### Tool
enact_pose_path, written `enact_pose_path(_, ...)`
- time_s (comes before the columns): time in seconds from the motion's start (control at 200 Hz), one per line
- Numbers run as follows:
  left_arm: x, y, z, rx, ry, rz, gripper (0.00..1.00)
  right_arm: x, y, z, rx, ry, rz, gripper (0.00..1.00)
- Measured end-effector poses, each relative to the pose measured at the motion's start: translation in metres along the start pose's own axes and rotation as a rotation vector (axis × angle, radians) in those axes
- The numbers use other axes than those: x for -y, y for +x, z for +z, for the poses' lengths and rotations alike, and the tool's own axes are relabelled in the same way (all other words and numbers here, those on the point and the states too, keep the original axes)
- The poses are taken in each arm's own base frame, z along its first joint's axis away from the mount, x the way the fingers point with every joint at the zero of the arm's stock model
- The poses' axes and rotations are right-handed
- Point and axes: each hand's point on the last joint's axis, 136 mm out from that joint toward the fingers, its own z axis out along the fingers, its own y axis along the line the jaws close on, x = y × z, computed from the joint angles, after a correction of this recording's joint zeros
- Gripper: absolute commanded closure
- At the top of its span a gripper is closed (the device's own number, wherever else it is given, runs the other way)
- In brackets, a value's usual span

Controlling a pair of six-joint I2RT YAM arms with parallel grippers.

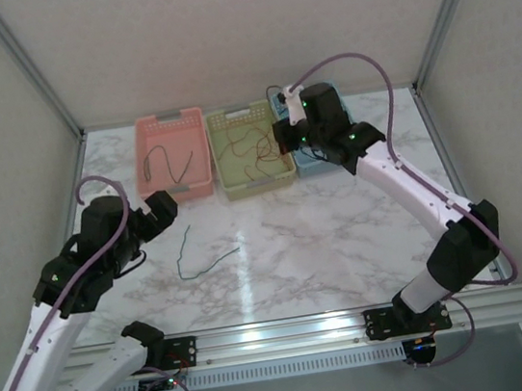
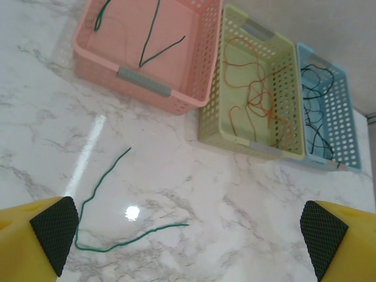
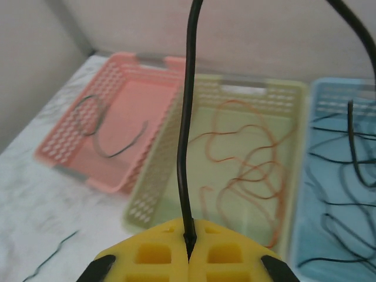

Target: Untangle the cables

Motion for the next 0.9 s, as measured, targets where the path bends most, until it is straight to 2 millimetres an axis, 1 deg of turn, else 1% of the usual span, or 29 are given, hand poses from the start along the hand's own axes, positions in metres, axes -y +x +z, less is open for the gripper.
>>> enact_pose_path(0.05,-0.006,0.006,0.006,-0.018,-0.026,0.011,0.0,0.03,-0.004,0.01,-0.016,0.087,0.032,1.0)
enact_pose_path(0.12,-0.013,0.014,0.014,-0.041,-0.056,0.023,0.0,0.063,-0.004,0.027,-0.056,0.184,0.067,1.0)
enact_pose_path(0.195,-0.02,0.025,0.025,-0.073,-0.091,0.035,0.0,0.092,0.001,0.049,-0.103,0.256,0.1,1.0)
enact_pose_path(0.265,-0.028,0.034,0.033,-0.095,-0.119,0.042,0.0,0.112,0.011,0.068,-0.154,0.297,0.125,1.0)
enact_pose_path(0.32,-0.034,0.04,0.039,-0.107,-0.137,0.043,0.0,0.127,0.02,0.083,-0.2,0.332,0.143,0.93)
enact_pose_path(0.35,-0.038,0.044,0.042,-0.114,-0.148,0.044,0.0,0.134,0.025,0.09,-0.222,0.347,0.152,0.87)
enact_pose_path(0.37,-0.04,0.046,0.045,-0.119,-0.156,0.04,0.0,0.139,0.028,0.095,-0.236,0.357,0.162,0.79)
enact_pose_path(0.395,-0.044,0.048,0.047,-0.124,-0.167,0.036,0.0,0.144,0.031,0.1,-0.25,0.371,0.168,0.68)
enact_pose_path(0.421,-0.047,0.051,0.05,-0.129,-0.179,0.031,0.0,0.148,0.035,0.104,-0.266,0.381,0.166,0.55)
enact_pose_path(0.436,-0.049,0.052,0.053,-0.133,-0.188,0.027,0.0,0.151,0.038,0.107,-0.274,0.39,0.175,0.49)
enact_pose_path(0.466,-0.054,0.055,0.057,-0.139,-0.202,0.018,0.0,0.155,0.042,0.111,-0.289,0.399,0.179,0.41)
enact_pose_path(0.496,-0.059,0.059,0.062,-0.148,-0.222,0.008,0.0,0.157,0.045,0.113,-0.302,0.403,0.184,0.36)
enact_pose_path(0.581,-0.076,0.074,0.078,-0.183,-0.281,-0.024,0.0,0.158,0.056,0.111,-0.344,0.411,0.197,0.34)
enact_pose_path(0.686,-0.099,0.097,0.098,-0.252,-0.361,-0.046,0.05,0.152,0.049,0.103,-0.328,0.405,0.197,0.34)
enact_pose_path(0.751,-0.108,0.109,0.108,-0.295,-0.405,-0.044,0.11,0.144,0.041,0.091,-0.306,0.395,0.193,0.35)
enact_pose_path(0.796,-0.111,0.115,0.114,-0.319,-0.424,-0.045,0.13,0.137,0.035,0.078,-0.286,0.387,0.19,0.35)
enact_pose_path(0.901,-0.116,0.128,0.125,-0.358,-0.443,-0.05,0.23,0.122,0.015,0.044,-0.218,0.364,0.185,0.36)
